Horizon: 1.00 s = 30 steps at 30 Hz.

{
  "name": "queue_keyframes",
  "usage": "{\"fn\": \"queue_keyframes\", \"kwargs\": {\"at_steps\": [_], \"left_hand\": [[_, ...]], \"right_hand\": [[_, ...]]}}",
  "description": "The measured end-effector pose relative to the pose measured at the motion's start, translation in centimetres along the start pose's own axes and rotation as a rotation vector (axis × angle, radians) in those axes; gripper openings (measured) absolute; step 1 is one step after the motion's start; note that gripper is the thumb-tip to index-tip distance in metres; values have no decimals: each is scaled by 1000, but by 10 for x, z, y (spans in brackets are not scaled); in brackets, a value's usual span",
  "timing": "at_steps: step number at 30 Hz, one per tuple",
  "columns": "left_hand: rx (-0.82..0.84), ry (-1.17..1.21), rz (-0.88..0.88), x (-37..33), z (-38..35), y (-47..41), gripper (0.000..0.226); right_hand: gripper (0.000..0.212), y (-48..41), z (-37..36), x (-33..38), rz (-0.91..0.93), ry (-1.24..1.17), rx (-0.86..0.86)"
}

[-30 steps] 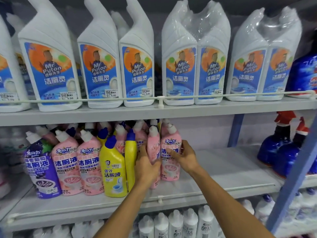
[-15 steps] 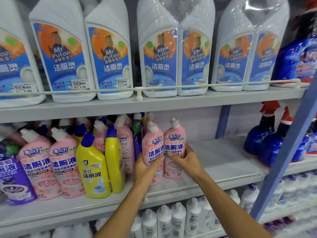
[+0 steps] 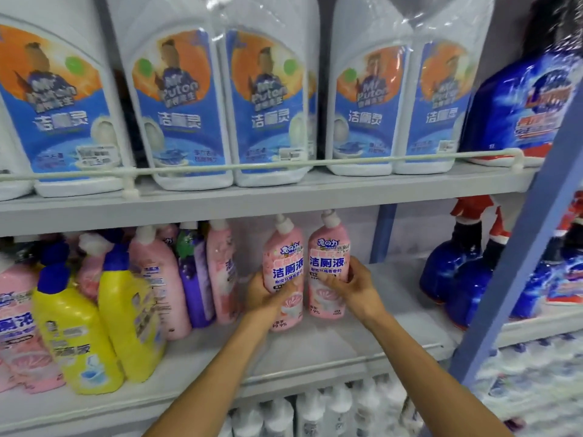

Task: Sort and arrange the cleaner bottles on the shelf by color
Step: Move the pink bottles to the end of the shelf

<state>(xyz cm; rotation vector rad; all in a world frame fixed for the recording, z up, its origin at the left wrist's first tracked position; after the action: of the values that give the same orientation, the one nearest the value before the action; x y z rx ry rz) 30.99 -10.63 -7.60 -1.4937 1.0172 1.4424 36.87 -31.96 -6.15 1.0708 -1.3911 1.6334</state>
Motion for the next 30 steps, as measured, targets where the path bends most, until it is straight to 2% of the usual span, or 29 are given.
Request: {"fn": "queue_keyframes", "kwargs": {"at_steps": [4, 8, 10, 15, 18, 23, 30], "left_hand": [[85, 11, 16, 1, -61, -15, 32], [127, 37, -28, -2, -101, -22, 42], [117, 41, -18, 3, -107, -27, 41], [-152, -82, 36, 34, -79, -26, 73], [-200, -162, -2, 39, -77, -21, 63], [-91, -134, -35, 31, -86, -39, 37], [-61, -186, -61, 31, -88, -82, 37]], "right_hand": [[42, -26, 56, -22, -55, -10, -40], [55, -42, 82, -47, -95, -50, -47], [54, -41, 82, -52, -60, -14, -33], [44, -32, 84, -71, -16, 93, 35], [42, -41, 87, -74, -23, 112, 66], [45, -56, 90, -66, 3, 24, 101], [54, -75, 85, -57, 69, -34, 121]]}}
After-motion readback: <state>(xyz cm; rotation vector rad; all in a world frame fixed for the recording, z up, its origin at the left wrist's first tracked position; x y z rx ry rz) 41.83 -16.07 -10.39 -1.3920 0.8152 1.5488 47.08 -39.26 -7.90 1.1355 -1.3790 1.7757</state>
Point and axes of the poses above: each hand's wrist, its own y-axis away from the middle knuckle, its own z-axis out of the back of the hand, x = y × z, the point moved 10 cm from there along -y, towards the middle knuckle, and after that the axes turned 9 degrees about z, right-handed, at the moved point
